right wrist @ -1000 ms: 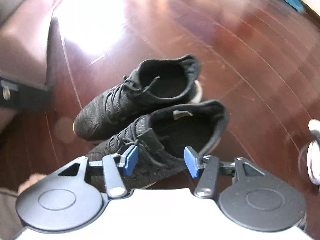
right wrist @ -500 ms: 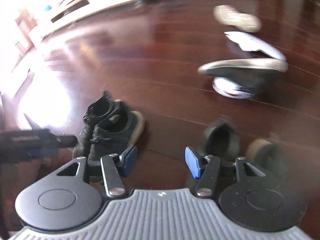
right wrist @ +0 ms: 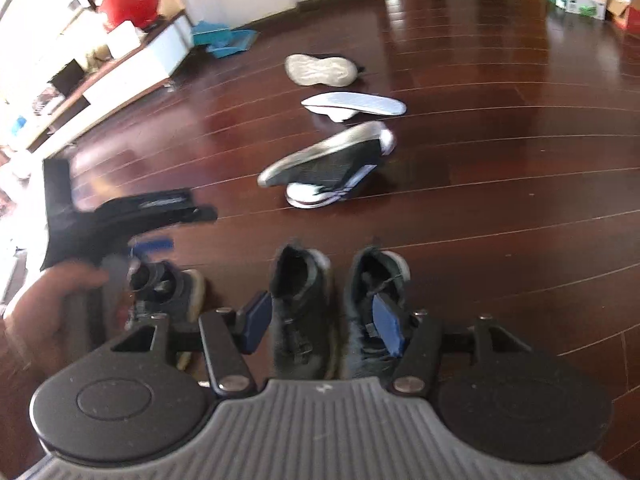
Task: Organize scattered shoes
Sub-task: 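Grasp a black-and-white sneaker in the pile with the left tool while the right tool withdraws, then lift the black-and-white sneaker with the left tool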
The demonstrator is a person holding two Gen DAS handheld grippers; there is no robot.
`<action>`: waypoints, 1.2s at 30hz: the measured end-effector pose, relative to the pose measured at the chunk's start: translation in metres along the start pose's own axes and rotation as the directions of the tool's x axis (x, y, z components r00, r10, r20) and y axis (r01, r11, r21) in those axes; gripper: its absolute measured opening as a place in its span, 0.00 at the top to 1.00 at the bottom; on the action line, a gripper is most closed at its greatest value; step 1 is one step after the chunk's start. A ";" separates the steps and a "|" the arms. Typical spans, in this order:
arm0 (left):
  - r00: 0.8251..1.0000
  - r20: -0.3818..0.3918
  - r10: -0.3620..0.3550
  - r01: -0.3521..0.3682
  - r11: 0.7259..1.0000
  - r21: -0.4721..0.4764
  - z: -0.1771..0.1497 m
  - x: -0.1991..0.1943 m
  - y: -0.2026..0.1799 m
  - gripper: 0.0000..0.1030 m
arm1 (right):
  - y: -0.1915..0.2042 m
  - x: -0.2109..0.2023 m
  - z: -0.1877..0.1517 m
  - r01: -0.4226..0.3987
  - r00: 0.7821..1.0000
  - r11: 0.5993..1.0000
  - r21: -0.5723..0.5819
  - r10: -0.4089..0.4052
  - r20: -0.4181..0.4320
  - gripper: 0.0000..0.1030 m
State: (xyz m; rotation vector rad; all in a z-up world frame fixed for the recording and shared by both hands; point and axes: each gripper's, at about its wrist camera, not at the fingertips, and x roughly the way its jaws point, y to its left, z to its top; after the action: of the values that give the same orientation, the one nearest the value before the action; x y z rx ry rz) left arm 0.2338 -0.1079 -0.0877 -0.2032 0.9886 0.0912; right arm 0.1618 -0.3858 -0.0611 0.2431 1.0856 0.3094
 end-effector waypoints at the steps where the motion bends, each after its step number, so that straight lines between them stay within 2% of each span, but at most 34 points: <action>1: 1.000 0.024 0.013 -0.016 0.990 0.138 0.004 0.023 -0.019 0.19 | -0.003 0.006 -0.004 0.008 1.000 1.000 0.027 -0.008 -0.002 0.42; 2: 0.999 0.031 0.013 -0.019 0.978 0.206 0.004 0.034 -0.028 0.19 | -0.006 0.012 -0.008 0.017 1.000 0.998 0.054 -0.016 -0.004 0.42; 3: 0.999 0.037 0.011 -0.022 0.950 0.312 0.004 0.053 -0.043 0.19 | -0.009 0.018 -0.012 0.025 1.000 0.996 0.081 -0.024 -0.007 0.42; 4: 0.999 0.051 0.017 -0.037 0.910 0.413 0.003 0.072 -0.057 0.19 | -0.012 0.024 -0.016 0.033 0.999 0.994 0.108 -0.033 -0.009 0.42; 5: 0.998 0.061 0.020 -0.046 0.883 0.468 0.002 0.082 -0.064 0.19 | -0.015 0.030 -0.020 0.042 0.999 0.990 0.134 -0.040 -0.012 0.42; 6: 0.997 0.081 0.022 -0.063 0.828 0.557 0.002 0.103 -0.077 0.19 | -0.018 0.036 -0.024 0.050 0.999 0.986 0.161 -0.048 -0.016 0.42; 7: 0.995 0.095 0.025 -0.078 0.784 0.615 0.001 0.120 -0.086 0.19 | -0.021 0.042 -0.028 0.059 0.998 0.981 0.187 -0.056 -0.019 0.42; 8: 0.994 0.102 0.026 -0.086 0.758 0.646 -0.001 0.131 -0.090 0.19 | -0.024 0.048 -0.032 0.067 0.998 0.975 0.214 -0.064 -0.022 0.42; 9: 0.993 0.111 0.033 -0.102 0.700 0.707 -0.002 0.155 -0.100 0.20 | -0.027 0.054 -0.035 0.076 0.997 0.968 0.240 -0.071 -0.026 0.42; 11: 0.992 0.120 0.045 -0.121 0.639 0.760 -0.005 0.183 -0.108 0.21 | -0.033 0.067 -0.043 0.092 0.996 0.952 0.291 -0.086 -0.034 0.42; 13: 0.988 0.144 0.064 -0.155 0.564 0.811 -0.007 0.218 -0.119 0.21 | -0.038 0.079 -0.051 0.109 0.994 0.933 0.342 -0.101 -0.043 0.42; 15: 0.986 0.152 0.074 -0.168 0.527 0.833 -0.008 0.239 -0.123 0.21 | -0.043 0.087 -0.058 0.122 0.993 0.916 0.383 -0.112 -0.049 0.42; 18: 0.980 0.180 0.088 -0.200 0.491 0.848 -0.008 0.265 -0.132 0.21 | -0.049 0.093 -0.064 0.133 0.991 0.895 0.426 -0.123 -0.050 0.42; 22: 0.975 0.192 0.114 -0.223 0.458 0.860 -0.013 0.287 -0.140 0.20 | -0.055 0.097 -0.069 0.137 0.990 0.874 0.465 -0.130 -0.047 0.42; 25: 0.966 0.224 0.133 -0.259 0.419 0.870 -0.017 0.298 -0.144 0.18 | -0.055 0.098 -0.069 0.138 0.990 0.873 0.468 -0.133 -0.043 0.42; 29: 0.953 0.259 0.155 -0.300 0.392 0.870 -0.011 0.310 -0.143 0.17 | -0.056 0.100 -0.071 0.139 0.990 0.873 0.467 -0.133 -0.046 0.42; 30: 0.951 0.264 0.160 -0.307 0.398 0.865 -0.006 0.310 -0.142 0.17 | -0.057 0.100 -0.071 0.139 0.990 0.873 0.467 -0.133 -0.047 0.42; 32: 0.950 0.261 0.171 -0.310 0.430 0.848 0.005 0.310 -0.139 0.19 | -0.057 0.101 -0.072 0.140 0.990 0.873 0.467 -0.133 -0.048 0.42; 34: 0.950 0.253 0.183 -0.311 0.484 0.818 0.024 0.312 -0.136 0.23 | -0.058 0.102 -0.073 0.141 0.990 0.873 0.467 -0.133 -0.050 0.42; 35: 0.951 0.250 0.184 -0.309 0.500 0.809 0.029 0.311 -0.135 0.26 | -0.058 0.103 -0.073 0.141 0.990 0.873 0.466 -0.133 -0.051 0.42; 36: 0.955 0.231 0.184 -0.295 0.540 0.789 0.041 0.311 -0.134 0.29 | -0.058 0.103 -0.074 0.141 0.990 0.873 0.466 -0.133 -0.052 0.42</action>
State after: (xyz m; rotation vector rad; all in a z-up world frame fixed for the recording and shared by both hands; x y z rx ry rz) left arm 0.4604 -0.2347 -0.3086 0.8145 0.8373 -0.1147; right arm 0.1477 -0.3993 -0.1994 0.5945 1.1794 -0.0876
